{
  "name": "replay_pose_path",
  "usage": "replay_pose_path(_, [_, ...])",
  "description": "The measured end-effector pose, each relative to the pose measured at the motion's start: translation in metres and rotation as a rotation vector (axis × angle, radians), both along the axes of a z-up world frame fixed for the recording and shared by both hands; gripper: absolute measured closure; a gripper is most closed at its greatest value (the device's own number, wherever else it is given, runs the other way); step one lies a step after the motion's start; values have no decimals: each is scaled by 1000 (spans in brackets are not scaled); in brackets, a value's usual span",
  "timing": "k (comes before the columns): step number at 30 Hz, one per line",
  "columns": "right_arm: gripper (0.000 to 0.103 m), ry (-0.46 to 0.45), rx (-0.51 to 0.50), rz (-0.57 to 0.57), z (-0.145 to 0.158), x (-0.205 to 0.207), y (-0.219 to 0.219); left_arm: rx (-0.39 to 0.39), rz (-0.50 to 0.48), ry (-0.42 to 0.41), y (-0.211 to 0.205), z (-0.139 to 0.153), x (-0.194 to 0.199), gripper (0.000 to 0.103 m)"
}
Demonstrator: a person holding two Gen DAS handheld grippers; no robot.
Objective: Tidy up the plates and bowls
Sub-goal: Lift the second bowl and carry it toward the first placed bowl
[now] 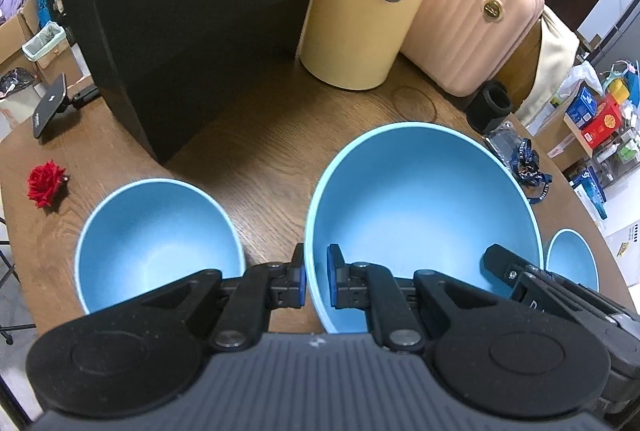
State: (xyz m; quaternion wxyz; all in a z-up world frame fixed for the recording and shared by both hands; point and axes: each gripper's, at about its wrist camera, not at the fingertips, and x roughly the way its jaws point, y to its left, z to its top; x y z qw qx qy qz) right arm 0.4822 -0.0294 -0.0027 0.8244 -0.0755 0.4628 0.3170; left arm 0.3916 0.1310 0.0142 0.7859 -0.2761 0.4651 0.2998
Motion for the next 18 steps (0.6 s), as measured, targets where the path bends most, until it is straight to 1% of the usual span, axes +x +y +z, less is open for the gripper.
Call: replay_pose_path(18, [96,-29,10,24,12,-49,40,21,24,-18,38,14,-47,92])
